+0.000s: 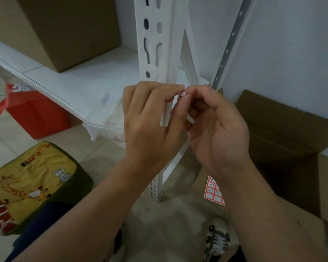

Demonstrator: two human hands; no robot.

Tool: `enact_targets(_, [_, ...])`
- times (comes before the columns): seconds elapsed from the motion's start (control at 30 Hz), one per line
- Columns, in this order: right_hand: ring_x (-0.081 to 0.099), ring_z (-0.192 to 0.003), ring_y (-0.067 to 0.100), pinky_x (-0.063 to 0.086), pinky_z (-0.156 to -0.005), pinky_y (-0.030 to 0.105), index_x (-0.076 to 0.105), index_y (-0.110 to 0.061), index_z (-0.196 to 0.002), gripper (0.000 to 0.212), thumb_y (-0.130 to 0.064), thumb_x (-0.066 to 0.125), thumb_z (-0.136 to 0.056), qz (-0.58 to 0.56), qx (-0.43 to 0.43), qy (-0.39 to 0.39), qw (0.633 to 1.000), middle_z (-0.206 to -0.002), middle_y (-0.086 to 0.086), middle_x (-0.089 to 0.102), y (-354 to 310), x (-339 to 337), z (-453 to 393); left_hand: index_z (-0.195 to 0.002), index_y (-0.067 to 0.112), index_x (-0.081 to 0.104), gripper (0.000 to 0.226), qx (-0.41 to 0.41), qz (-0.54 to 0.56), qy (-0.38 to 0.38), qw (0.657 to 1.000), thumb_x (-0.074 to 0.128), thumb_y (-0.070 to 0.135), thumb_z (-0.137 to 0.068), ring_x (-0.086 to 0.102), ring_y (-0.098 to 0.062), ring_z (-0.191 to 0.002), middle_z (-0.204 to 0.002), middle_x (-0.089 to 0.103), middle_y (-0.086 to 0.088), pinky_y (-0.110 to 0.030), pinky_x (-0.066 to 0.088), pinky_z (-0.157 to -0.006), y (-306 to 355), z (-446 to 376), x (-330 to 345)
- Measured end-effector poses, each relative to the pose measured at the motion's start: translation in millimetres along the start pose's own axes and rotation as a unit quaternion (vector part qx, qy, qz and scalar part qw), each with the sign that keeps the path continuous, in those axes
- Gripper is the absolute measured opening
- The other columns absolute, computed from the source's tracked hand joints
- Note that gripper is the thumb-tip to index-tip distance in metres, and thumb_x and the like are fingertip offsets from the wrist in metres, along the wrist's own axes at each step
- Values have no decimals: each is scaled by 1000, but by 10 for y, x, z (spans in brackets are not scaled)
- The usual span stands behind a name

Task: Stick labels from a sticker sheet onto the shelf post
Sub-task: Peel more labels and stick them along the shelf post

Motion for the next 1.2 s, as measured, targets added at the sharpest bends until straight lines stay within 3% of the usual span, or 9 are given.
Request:
enact_targets(0.1, [62, -86, 17, 52, -77, 31, 67, -11, -83, 31, -25, 40, -91, 18, -7, 0, 1000, -84, 2, 67, -12, -20, 1, -91, -2, 72, 13, -9, 4, 2, 1000, 69, 11, -90, 59, -23, -79, -82, 68, -11, -20, 39, -77, -8, -18, -24])
enact_targets(0.37, [64, -98, 28, 54, -82, 38, 68, -9, -104, 35, -23, 37, -94, 125, -28, 18, 992, -102, 8, 69, -26, -76, -18, -83, -3, 70, 11, -55, 9, 18, 998, 68, 6, -90, 54, -19, -77, -77, 65, -11, -18, 40, -69, -122, -33, -83])
enact_targets(0.67, [60, -96, 29, 49, -78, 41, 68, -4, -105, 40, -27, 38, -90, 58, 2, 3, 998, -102, 12, 67, 29, -14, -15, -86, -5, 61, 10, -61, 52, 3, 997, 57, 0, -93, 47, -9, -78, -85, 51, -4, -11, 38, -71, -156, -34, -58])
enact_targets(0.83, [57, -97, 30, 49, -79, 39, 67, 3, -107, 45, -29, 41, -88, 2, 42, 6, 999, -106, 20, 64, 81, -35, -20, -86, -4, 60, 10, -64, 50, -8, 997, 58, 1, -94, 48, -12, -75, -85, 50, -4, -14, 39, -68, -160, -14, -39])
enact_targets(1.03, [58, -101, 31, 47, -83, 43, 66, 2, -111, 46, -29, 40, -89, 23, 49, -8, 998, -111, 21, 63, 116, -12, -20, -88, -3, 57, 9, -51, 54, -8, 997, 51, -2, -94, 48, -13, -73, -83, 49, -5, -14, 40, -67, -137, 22, -41])
enact_targets(1.13, [61, -90, 24, 49, -77, 36, 71, -4, -102, 43, -29, 40, -88, 6, 57, -25, 998, -97, 12, 69, 133, 22, -3, -91, 14, 45, 13, -122, 126, 1, 984, 39, 7, -99, 52, -24, -67, -80, 47, -3, -26, 44, -61, -265, 13, -39])
enact_targets(1.2, [61, -83, 21, 50, -72, 32, 70, -4, -100, 41, -28, 41, -86, -1, 56, -22, 998, -90, 9, 69, 129, 12, 4, -89, 23, 40, 22, -194, 179, 11, 964, 32, 9, -102, 51, -22, -65, -76, 45, 4, -26, 44, -59, -428, 12, -26])
Point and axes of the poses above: each hand's wrist, its own z-axis away from the middle knuckle, its own x-axis out of the palm, y = z × x, the point moved 9 cm from there along -z, towards the middle knuckle
